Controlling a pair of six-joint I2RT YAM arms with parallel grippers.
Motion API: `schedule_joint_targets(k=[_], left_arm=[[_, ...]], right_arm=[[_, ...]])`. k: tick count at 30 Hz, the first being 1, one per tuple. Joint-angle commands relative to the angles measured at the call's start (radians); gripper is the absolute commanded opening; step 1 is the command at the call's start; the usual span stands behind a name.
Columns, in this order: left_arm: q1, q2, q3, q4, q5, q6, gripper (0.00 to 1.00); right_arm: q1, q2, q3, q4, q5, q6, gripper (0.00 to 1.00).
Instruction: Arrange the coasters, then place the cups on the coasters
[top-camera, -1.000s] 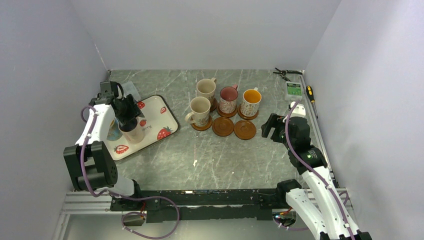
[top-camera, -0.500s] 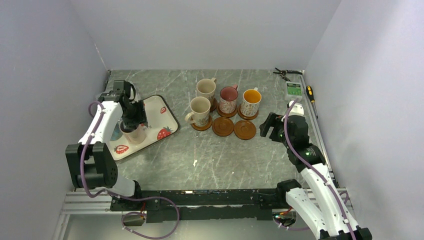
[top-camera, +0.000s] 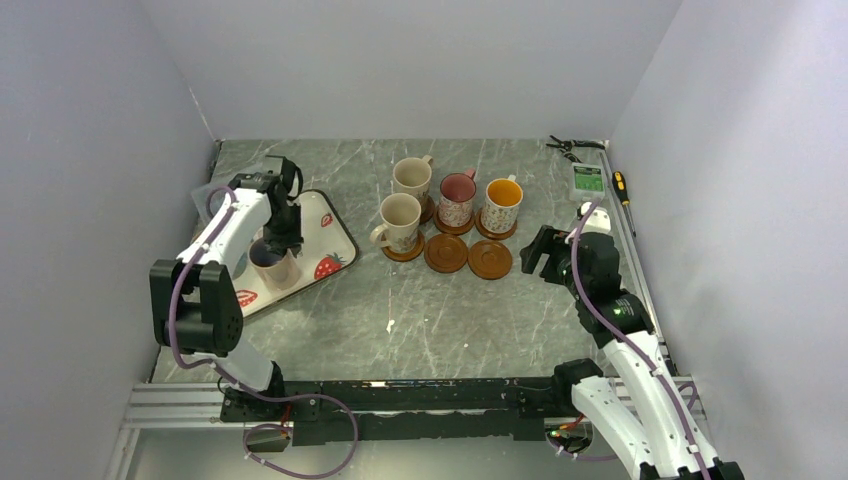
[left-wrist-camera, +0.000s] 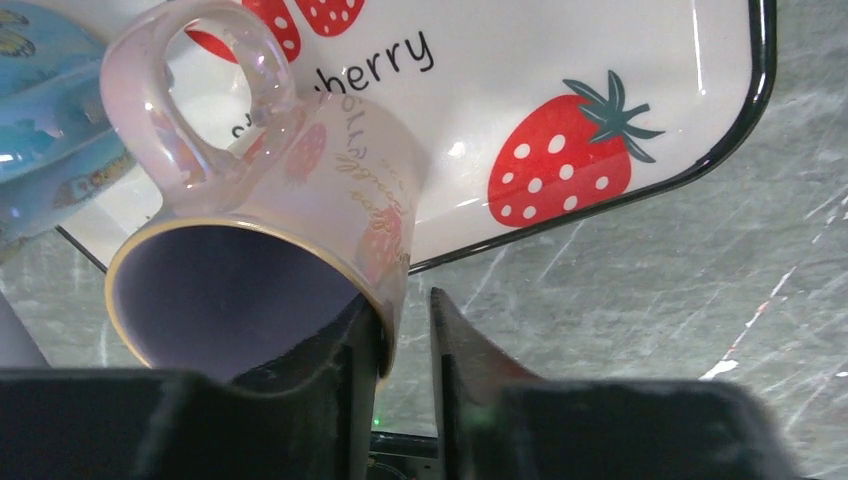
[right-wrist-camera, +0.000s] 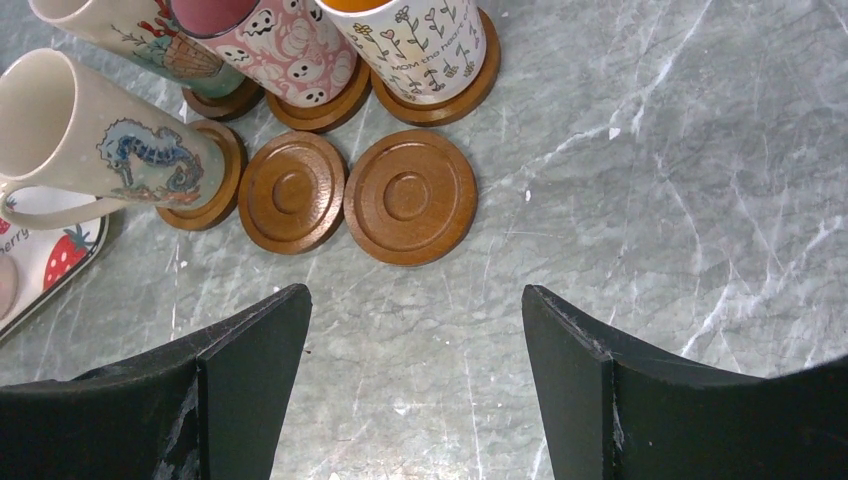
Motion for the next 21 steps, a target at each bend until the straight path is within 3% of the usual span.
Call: schedule_joint_targets(k=[1,4,16,21], left_arm=[[-0.016,-0.004,0.001,-0.030,-0.042,0.007,0.20],[-0.016,-0.013,-0.009,-0.010,-0.020,-0.027,0.04],[0.000,0.060,0.085,0.224,0.104,-0.361,0.04],[0.008,0.096,0.082,0.299,0.101,-0.445,0.13]], right_arm=[[-0.004,-0.007,0.013,0.025,0.013,0.014,0.82],[-0.004,-0.001,0.016,0.029,0.009,0.013,0.82],[-0.004,-0.021,0.021,0.005,0.029,0.011,0.82],[-0.003,-0.040,0.029,-0.023,0.058,0.000,0.82]])
